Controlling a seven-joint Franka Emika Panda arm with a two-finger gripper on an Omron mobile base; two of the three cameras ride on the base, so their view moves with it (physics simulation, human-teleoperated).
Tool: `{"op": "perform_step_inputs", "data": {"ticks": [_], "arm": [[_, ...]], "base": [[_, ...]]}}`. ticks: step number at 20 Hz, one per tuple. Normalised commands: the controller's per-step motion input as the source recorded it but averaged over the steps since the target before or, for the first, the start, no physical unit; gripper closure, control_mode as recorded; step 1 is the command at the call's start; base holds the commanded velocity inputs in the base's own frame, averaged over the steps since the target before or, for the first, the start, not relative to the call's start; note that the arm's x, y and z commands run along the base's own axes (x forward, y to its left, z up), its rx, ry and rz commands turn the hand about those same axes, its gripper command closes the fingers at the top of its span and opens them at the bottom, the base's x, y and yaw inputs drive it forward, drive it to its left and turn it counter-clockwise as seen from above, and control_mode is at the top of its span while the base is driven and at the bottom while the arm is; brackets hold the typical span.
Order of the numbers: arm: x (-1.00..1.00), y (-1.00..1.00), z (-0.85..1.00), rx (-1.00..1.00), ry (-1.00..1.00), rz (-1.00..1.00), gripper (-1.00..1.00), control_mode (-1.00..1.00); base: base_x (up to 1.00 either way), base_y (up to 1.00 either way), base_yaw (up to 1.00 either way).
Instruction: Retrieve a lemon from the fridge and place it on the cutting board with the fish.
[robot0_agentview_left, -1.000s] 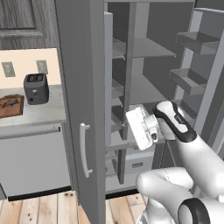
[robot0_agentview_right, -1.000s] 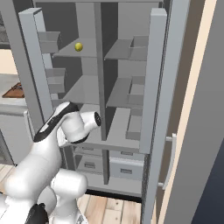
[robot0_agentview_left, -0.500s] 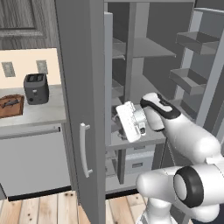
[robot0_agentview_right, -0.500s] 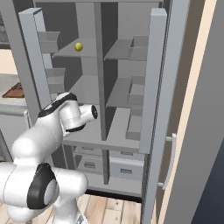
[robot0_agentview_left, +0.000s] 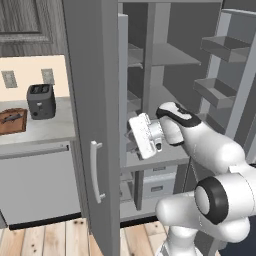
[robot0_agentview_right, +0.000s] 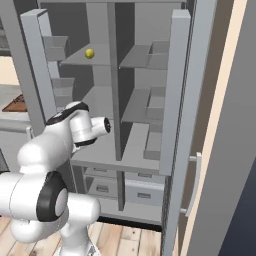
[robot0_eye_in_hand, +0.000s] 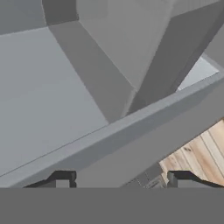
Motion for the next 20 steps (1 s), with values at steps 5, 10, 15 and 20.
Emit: {"op": "perform_step_inputs", "data": {"ticks": [5,10,15,20], "arm": [[0.0,0.4,-0.01,0.01,-0.11,0.0,-1.0,-1.0],[-0.01,0.65,-0.05,0.02,-0.17,0.0,-1.0,-1.0],[-0.06,0.8,-0.06,0.0,-0.18,0.0,-1.0,-1.0],[-0.08,0.74,-0.05,0.0,-0.17,-0.01,-1.0,-1.0]], "base": [[0.0,0.0,0.0],[0.0,0.0,0.0],[0.0,0.0,0.0],[0.0,0.0,0.0]]}}
